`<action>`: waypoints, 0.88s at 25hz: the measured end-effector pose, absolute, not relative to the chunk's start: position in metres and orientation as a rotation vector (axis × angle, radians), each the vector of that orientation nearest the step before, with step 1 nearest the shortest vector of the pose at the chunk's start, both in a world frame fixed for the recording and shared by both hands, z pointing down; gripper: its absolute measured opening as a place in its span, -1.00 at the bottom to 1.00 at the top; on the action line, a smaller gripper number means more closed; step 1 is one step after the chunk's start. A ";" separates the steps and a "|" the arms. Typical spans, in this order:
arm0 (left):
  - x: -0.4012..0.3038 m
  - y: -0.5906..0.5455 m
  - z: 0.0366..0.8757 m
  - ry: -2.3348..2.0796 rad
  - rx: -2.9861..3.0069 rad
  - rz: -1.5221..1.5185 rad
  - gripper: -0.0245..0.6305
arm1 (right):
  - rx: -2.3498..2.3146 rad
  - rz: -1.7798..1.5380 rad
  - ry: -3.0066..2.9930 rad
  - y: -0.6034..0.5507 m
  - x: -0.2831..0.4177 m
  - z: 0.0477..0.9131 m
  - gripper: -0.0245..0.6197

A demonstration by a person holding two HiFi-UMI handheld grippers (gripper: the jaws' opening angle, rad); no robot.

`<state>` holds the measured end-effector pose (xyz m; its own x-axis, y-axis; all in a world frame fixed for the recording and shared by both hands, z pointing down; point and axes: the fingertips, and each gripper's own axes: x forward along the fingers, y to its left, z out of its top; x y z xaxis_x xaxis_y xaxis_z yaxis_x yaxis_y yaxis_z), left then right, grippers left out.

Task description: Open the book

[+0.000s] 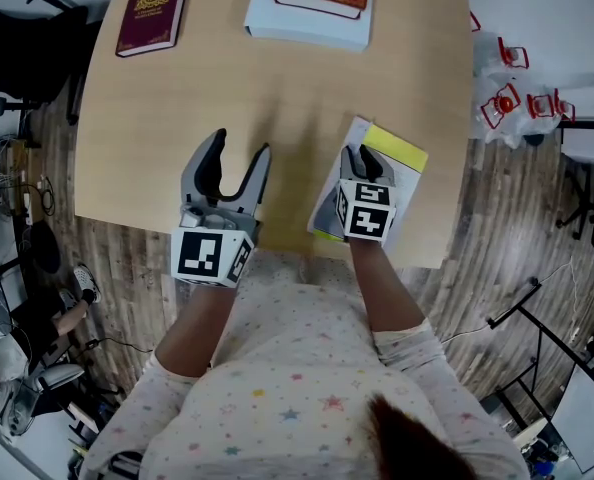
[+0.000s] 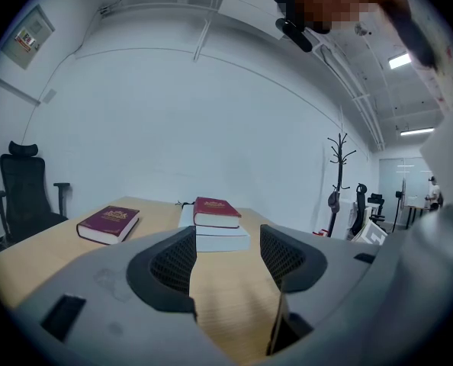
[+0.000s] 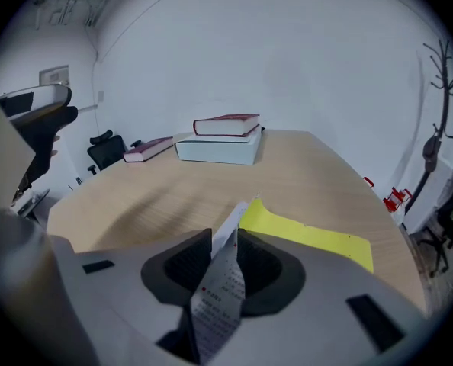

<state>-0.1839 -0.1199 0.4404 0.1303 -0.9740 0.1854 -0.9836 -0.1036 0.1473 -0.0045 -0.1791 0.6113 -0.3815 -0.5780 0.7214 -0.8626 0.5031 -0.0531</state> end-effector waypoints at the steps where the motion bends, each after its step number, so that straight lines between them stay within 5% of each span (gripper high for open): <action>1: -0.183 -0.120 0.440 -1.927 2.175 0.060 -0.19 | 1.173 0.578 -2.106 -0.179 -0.005 0.611 -0.62; 22: -0.172 -0.113 0.405 -1.943 2.244 0.039 -0.19 | 1.178 0.741 -2.229 -0.177 0.014 0.575 -0.77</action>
<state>-0.1717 -0.1134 0.4046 0.1493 -0.9799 0.1323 -0.9844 -0.1347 0.1135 0.0137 -0.1768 0.5754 -0.4949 -0.5731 0.6532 -0.8500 0.4754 -0.2270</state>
